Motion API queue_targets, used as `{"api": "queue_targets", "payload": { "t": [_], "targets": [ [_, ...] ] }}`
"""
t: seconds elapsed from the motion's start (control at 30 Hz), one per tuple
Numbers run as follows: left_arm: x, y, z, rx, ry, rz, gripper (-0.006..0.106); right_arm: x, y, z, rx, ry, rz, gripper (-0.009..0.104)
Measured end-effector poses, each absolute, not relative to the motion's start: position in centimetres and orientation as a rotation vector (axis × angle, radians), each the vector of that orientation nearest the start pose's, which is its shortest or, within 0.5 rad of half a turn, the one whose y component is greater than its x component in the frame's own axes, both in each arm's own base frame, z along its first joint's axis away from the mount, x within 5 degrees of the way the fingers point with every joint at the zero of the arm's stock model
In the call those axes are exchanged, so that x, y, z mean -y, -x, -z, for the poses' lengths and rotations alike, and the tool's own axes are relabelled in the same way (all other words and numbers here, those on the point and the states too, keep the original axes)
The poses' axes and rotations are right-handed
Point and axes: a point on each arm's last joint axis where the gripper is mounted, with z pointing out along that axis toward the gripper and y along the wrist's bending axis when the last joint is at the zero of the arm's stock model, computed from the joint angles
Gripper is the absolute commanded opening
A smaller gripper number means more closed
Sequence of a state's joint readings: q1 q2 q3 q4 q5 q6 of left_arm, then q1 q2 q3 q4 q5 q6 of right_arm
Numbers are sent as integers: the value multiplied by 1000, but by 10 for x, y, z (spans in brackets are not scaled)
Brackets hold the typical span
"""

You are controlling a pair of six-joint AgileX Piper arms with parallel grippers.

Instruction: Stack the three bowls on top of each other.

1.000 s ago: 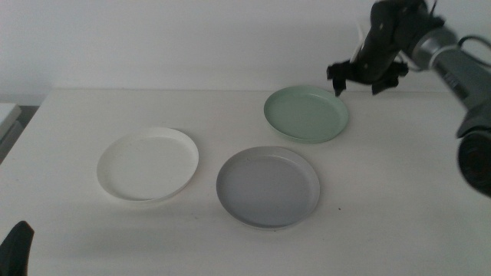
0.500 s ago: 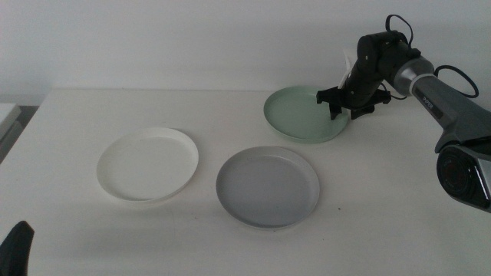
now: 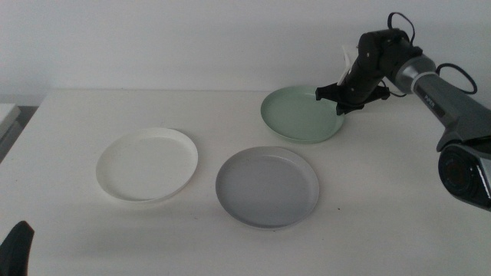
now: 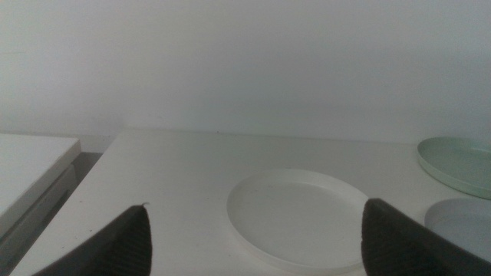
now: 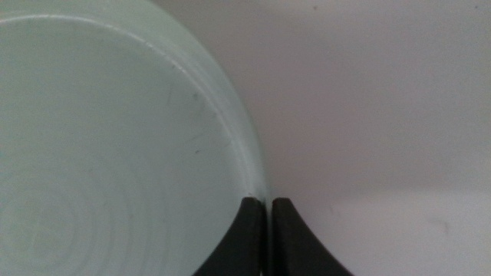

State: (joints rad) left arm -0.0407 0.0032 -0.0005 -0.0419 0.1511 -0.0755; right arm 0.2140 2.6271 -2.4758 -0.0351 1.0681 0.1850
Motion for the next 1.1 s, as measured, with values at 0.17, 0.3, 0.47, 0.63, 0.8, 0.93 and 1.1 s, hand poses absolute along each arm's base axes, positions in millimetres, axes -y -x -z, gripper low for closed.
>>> {"api": "queue_targets", "payload": {
  "t": [0.17,0.3,0.47,0.63,0.8,0.93,1.1],
  "targets": [
    [3,-56,-199,-1638,58,126,94,-117,-528,-201,-2712,169,-117,-2],
    [3,-56,-199,-1638,58,126,94,-124,-497,-259,-2675,307,-303,-3],
    [3,-56,-199,-1638,58,126,94,-139,-441,-290,-2620,345,-337,-3],
    [3,-56,-199,-1638,58,126,94,-147,-387,-281,-2575,337,-370,-3],
    [3,-56,-199,-1638,58,126,94,-158,-356,-243,-2605,314,-409,-3],
    [3,-56,-199,-1638,58,126,94,-156,-347,-216,-2617,280,-401,-3],
    [3,-56,-199,-1638,58,126,94,-154,-346,-205,-2599,252,-397,-3]
  ]
}}
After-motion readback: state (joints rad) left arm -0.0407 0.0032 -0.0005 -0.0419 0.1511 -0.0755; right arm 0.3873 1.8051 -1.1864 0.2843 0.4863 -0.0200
